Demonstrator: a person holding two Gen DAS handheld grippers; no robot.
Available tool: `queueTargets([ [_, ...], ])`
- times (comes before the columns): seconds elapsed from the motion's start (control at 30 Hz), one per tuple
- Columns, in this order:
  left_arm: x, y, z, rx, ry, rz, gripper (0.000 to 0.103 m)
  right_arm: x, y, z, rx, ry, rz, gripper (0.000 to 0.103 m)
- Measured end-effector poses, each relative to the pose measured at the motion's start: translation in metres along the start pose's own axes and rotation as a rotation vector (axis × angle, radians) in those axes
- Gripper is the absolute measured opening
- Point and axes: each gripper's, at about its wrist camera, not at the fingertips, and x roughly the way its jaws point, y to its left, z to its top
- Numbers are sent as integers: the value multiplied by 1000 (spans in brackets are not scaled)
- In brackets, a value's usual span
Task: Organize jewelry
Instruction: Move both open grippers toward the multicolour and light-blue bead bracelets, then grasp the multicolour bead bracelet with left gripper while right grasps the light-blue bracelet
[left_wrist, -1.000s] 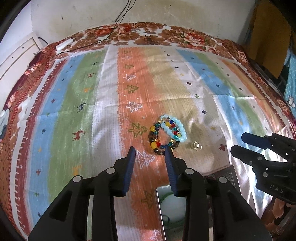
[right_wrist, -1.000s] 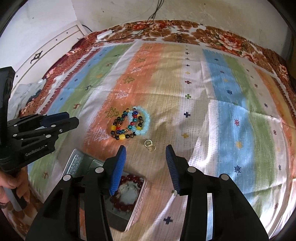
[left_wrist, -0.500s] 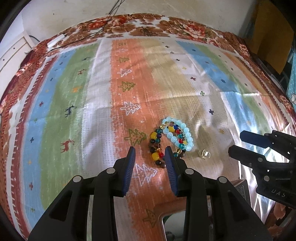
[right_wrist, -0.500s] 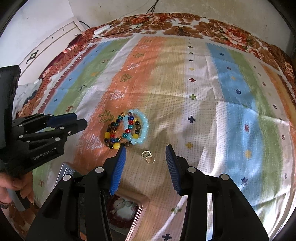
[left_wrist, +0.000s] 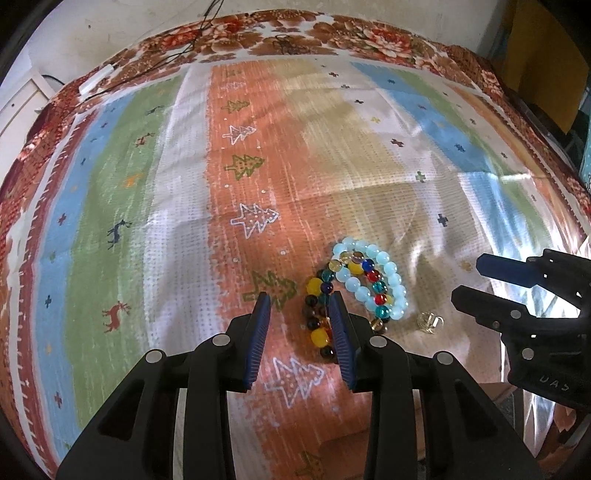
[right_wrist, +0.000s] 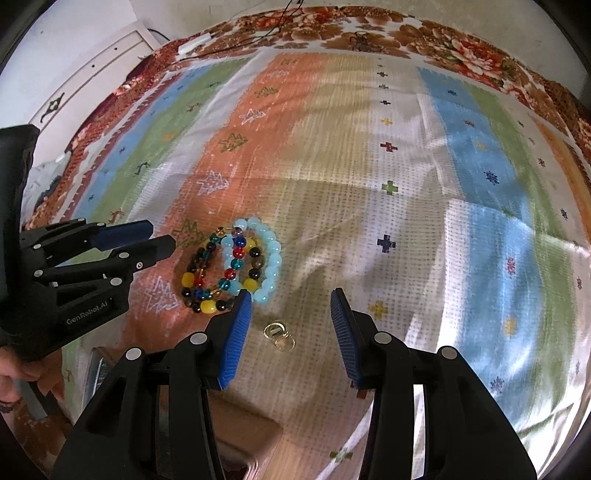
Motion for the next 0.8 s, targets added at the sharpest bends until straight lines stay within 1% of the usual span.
queueTargets([
  [0.33, 21, 1, 12, 24, 29, -6, 33, 28, -2, 9, -16, 50, -19, 45],
  [0.6, 35, -1, 13, 51, 52, -9, 33, 45, 2, 16, -28, 84, -25, 45],
  [0.8, 38, 0, 16, 53, 50, -35, 33, 56, -1, 19, -21, 101, -29, 45],
])
